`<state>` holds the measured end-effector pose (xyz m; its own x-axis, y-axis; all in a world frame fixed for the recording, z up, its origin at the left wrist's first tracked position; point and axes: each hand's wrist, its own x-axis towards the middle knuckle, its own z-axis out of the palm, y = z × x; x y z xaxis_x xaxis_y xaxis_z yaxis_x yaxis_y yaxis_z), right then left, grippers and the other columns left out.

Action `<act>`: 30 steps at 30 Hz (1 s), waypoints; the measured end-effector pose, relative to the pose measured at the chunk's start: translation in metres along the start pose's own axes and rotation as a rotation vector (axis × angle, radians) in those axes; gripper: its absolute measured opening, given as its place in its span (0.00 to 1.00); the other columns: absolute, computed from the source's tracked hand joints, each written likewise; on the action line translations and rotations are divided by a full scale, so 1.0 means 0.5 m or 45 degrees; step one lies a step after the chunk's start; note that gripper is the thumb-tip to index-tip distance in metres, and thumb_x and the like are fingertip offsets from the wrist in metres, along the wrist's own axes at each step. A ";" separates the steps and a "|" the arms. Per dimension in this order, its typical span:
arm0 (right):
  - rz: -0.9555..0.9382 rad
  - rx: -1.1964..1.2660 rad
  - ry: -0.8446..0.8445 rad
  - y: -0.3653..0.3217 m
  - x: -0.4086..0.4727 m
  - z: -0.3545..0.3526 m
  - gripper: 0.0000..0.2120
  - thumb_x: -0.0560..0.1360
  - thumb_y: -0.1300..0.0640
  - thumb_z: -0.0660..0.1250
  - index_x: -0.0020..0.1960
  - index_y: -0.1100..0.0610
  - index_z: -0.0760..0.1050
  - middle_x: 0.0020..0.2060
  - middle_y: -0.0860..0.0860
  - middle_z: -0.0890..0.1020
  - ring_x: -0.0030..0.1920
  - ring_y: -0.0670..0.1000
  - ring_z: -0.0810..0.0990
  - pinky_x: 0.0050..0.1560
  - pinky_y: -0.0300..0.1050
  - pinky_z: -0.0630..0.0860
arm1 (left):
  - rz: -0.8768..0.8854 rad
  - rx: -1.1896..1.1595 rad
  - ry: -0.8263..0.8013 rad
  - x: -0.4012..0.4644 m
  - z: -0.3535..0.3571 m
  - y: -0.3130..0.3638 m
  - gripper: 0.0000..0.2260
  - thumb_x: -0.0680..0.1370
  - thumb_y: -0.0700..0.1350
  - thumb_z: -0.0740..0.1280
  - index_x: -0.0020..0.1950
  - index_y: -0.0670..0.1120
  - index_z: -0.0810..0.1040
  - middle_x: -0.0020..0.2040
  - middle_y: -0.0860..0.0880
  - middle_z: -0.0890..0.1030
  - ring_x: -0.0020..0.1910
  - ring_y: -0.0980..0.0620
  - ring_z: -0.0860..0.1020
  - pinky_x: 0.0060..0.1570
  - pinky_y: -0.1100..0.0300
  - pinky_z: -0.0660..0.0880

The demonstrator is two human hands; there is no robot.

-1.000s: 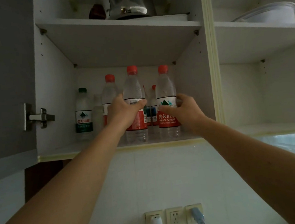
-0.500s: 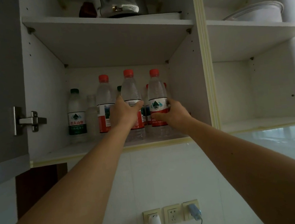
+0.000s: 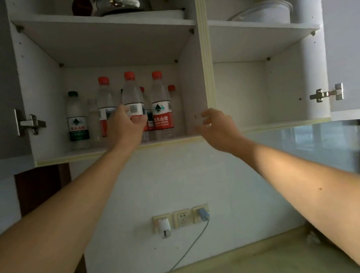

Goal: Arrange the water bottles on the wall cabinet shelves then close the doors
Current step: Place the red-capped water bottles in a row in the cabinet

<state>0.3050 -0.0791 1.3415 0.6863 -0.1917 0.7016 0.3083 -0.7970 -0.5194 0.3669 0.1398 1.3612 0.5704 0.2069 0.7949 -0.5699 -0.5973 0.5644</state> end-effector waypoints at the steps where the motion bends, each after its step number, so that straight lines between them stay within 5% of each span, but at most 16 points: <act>1: 0.007 -0.002 -0.011 0.008 -0.031 -0.025 0.22 0.79 0.49 0.68 0.69 0.57 0.73 0.62 0.55 0.81 0.64 0.57 0.77 0.61 0.46 0.73 | 0.007 -0.012 -0.018 -0.029 -0.004 0.022 0.22 0.79 0.53 0.71 0.68 0.45 0.73 0.62 0.46 0.80 0.56 0.48 0.80 0.48 0.57 0.74; 4: 0.036 0.017 -0.071 0.037 -0.121 -0.095 0.24 0.78 0.48 0.70 0.71 0.56 0.71 0.63 0.56 0.79 0.64 0.56 0.77 0.60 0.45 0.74 | 0.034 -0.140 -0.132 -0.124 -0.007 0.086 0.21 0.79 0.51 0.71 0.68 0.44 0.74 0.55 0.50 0.80 0.47 0.56 0.78 0.45 0.61 0.72; 9: 0.046 0.003 -0.147 0.112 -0.260 -0.189 0.26 0.77 0.47 0.71 0.72 0.56 0.72 0.65 0.53 0.79 0.63 0.53 0.78 0.62 0.45 0.73 | 0.056 -0.238 -0.312 -0.308 0.006 0.177 0.20 0.79 0.52 0.71 0.67 0.46 0.74 0.55 0.50 0.79 0.49 0.55 0.78 0.44 0.64 0.72; 12: 0.074 0.045 -0.188 0.168 -0.352 -0.206 0.23 0.77 0.49 0.71 0.69 0.56 0.75 0.64 0.53 0.80 0.57 0.49 0.80 0.56 0.39 0.73 | 0.027 -0.203 -0.390 -0.434 0.011 0.195 0.11 0.79 0.53 0.70 0.58 0.49 0.78 0.49 0.54 0.80 0.45 0.59 0.78 0.41 0.67 0.71; 14: 0.137 0.087 -0.223 0.210 -0.422 -0.203 0.17 0.77 0.49 0.71 0.63 0.55 0.79 0.58 0.51 0.83 0.48 0.46 0.80 0.49 0.37 0.75 | -0.012 -0.184 -0.459 -0.524 0.019 0.192 0.09 0.79 0.52 0.68 0.48 0.47 0.79 0.40 0.54 0.80 0.40 0.54 0.79 0.38 0.61 0.73; 17: 0.283 0.131 -0.357 0.271 -0.539 -0.188 0.13 0.79 0.48 0.68 0.46 0.58 0.82 0.41 0.55 0.85 0.42 0.53 0.82 0.50 0.53 0.81 | -0.092 -0.121 -0.561 -0.661 0.039 0.167 0.16 0.81 0.51 0.64 0.38 0.41 0.75 0.31 0.46 0.77 0.33 0.48 0.73 0.34 0.55 0.67; 21: 0.403 0.155 -0.389 0.351 -0.697 -0.166 0.23 0.80 0.45 0.65 0.37 0.63 0.78 0.29 0.49 0.82 0.28 0.45 0.76 0.35 0.40 0.73 | -0.208 -0.174 -0.737 -0.839 0.074 0.116 0.23 0.83 0.50 0.62 0.29 0.46 0.61 0.23 0.54 0.62 0.24 0.55 0.60 0.25 0.62 0.58; 27: 0.890 0.290 -0.547 0.479 -0.967 -0.109 0.26 0.81 0.44 0.63 0.26 0.52 0.68 0.22 0.47 0.67 0.23 0.47 0.64 0.28 0.41 0.62 | -0.622 -0.380 -1.049 -1.104 0.101 0.004 0.22 0.84 0.53 0.59 0.32 0.46 0.65 0.29 0.45 0.63 0.28 0.49 0.60 0.31 0.57 0.58; 30: 1.146 0.312 -0.526 0.542 -1.110 -0.074 0.26 0.79 0.41 0.63 0.29 0.53 0.61 0.26 0.51 0.61 0.26 0.50 0.58 0.29 0.43 0.57 | -0.698 -0.408 -1.218 -1.228 0.091 -0.069 0.24 0.85 0.54 0.58 0.31 0.46 0.61 0.28 0.46 0.61 0.28 0.49 0.60 0.32 0.53 0.57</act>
<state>-0.0168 -0.2096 0.8294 0.8893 -0.4123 -0.1977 -0.3399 -0.3069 -0.8890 0.0633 -0.0018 0.8436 0.9263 -0.3767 0.0073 -0.1520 -0.3558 0.9221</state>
